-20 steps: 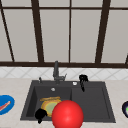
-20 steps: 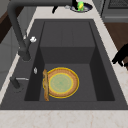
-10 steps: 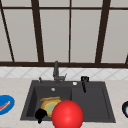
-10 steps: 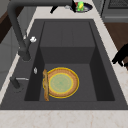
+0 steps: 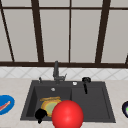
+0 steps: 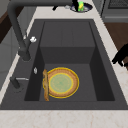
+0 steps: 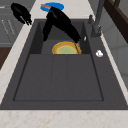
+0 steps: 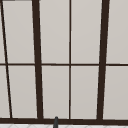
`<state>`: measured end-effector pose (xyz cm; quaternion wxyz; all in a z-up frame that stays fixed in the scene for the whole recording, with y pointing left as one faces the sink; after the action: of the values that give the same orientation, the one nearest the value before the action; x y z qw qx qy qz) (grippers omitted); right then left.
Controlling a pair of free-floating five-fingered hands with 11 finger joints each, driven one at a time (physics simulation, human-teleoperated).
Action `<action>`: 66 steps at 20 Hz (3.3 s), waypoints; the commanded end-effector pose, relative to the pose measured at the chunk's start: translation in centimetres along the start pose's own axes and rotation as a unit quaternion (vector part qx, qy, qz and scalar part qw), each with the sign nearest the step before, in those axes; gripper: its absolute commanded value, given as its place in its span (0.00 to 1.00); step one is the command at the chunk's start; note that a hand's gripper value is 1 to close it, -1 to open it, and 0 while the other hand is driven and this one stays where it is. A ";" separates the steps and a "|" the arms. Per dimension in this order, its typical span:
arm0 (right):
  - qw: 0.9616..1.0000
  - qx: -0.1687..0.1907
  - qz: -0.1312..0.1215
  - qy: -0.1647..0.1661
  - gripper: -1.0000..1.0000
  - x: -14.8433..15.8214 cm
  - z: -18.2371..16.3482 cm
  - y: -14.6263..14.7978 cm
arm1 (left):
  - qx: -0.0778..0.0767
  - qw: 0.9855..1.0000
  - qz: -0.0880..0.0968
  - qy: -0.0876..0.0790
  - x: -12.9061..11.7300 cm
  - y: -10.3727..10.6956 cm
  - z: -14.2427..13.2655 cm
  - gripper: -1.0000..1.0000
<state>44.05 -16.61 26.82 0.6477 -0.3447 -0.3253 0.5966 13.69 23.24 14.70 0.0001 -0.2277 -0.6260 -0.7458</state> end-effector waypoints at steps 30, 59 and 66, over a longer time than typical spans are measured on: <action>0.996 -0.085 -0.012 -0.022 0.00 -5.2 14.1 19.7 | 0.000 1.000 0.000 0.000 0.0 0.0 0.0 0.50; 0.999 -0.028 -0.007 -0.020 0.50 -7.7 16.0 25.0 | 0.007 1.000 0.024 0.001 -8.9 1.0 2.4 0.00; 0.999 -0.029 -0.008 -0.020 0.50 -7.7 16.0 25.0 | 0.002 1.000 0.018 0.009 -11.9 1.3 3.6 0.00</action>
<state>16.43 -22.07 14.71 0.6355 -0.3486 -0.3579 0.5887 25.21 22.97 12.44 0.0153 -0.2452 -0.6177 -0.7471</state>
